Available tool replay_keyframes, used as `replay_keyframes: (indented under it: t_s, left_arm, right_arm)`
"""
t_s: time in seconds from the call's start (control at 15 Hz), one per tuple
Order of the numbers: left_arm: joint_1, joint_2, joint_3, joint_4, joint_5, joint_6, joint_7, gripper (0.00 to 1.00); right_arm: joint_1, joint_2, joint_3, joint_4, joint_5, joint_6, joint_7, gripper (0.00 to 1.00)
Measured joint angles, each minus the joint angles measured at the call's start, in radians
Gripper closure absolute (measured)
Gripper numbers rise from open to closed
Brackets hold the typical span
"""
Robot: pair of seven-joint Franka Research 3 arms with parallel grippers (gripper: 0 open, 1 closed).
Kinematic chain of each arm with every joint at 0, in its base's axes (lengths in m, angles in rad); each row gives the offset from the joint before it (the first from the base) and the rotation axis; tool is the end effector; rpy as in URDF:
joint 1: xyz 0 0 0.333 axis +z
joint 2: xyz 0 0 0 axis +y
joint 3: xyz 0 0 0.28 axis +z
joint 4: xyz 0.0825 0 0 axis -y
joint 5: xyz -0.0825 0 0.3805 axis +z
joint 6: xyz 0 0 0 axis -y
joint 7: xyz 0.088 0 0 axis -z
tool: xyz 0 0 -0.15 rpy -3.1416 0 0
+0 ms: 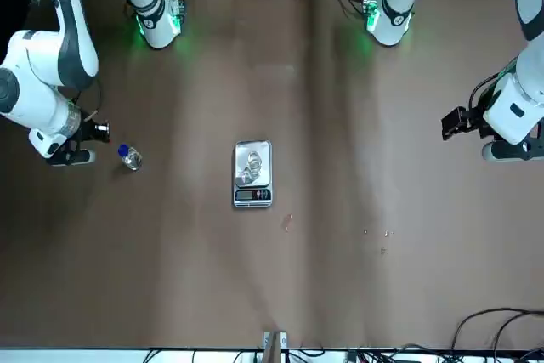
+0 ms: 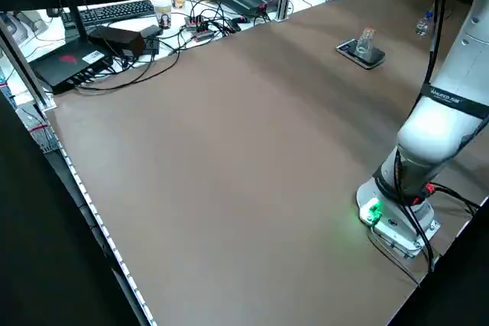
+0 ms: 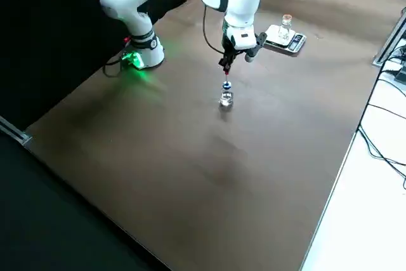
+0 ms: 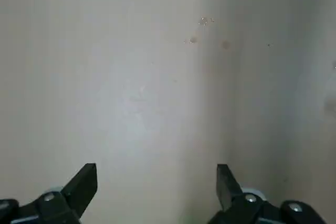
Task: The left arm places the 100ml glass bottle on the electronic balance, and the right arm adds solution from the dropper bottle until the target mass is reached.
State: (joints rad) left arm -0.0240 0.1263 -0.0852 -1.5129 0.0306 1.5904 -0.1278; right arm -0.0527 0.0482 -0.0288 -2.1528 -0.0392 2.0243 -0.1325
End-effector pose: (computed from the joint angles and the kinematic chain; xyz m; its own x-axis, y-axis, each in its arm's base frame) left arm 0.5801 -0.0568 0.5028 0.9988 0.0182 -0.0454 0.0171 -0.9995 -0.0258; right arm 0.5102 -0.0455 0.2881 0.9814 0.0691 -0.1789 0.0720 -0.9974 0.0095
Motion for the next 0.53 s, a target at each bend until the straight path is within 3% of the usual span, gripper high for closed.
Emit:
replay_keyframes:
  t_s: [0.53]
  left_arm:
    - [0.000,0.000,0.000,0.000,0.000,0.000,0.000,0.00]
  right_arm:
    - [0.000,0.002,0.004,0.000,-0.001,0.013,0.000,0.95]
